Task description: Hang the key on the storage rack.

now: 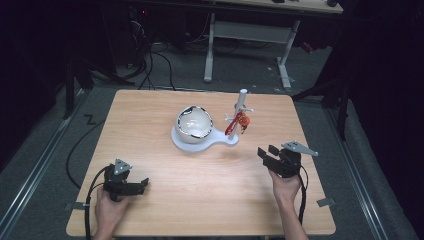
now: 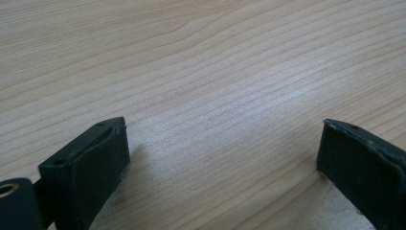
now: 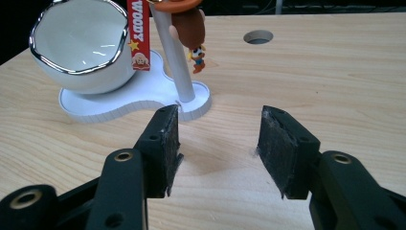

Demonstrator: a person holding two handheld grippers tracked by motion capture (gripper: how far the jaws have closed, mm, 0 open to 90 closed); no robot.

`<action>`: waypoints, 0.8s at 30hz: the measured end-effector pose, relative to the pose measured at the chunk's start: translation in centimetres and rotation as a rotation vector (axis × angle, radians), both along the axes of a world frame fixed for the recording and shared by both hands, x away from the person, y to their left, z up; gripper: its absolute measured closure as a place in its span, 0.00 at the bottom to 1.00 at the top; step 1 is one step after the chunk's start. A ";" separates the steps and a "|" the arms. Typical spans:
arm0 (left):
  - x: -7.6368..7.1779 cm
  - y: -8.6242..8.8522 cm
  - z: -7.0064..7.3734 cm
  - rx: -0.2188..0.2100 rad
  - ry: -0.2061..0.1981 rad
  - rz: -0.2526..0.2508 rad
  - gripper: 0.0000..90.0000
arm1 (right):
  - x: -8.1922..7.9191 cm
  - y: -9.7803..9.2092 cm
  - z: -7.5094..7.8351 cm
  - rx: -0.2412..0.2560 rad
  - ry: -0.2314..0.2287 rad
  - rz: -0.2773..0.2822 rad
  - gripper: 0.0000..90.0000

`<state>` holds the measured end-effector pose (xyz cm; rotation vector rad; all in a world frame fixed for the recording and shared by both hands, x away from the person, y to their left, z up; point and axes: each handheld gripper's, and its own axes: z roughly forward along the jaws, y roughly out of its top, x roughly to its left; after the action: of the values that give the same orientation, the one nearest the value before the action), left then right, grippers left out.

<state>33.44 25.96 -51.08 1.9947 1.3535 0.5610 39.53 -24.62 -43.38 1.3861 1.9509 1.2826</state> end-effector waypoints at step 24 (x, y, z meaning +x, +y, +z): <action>0.0 0.0 0.0 0.003 0.003 -0.006 0.04 | -2.5 -2.3 -2.3 -0.025 0.021 -0.028 0.53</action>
<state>33.45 25.96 -51.07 2.0018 1.3487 0.5580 37.05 -26.95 -45.71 1.4152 1.9477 1.2314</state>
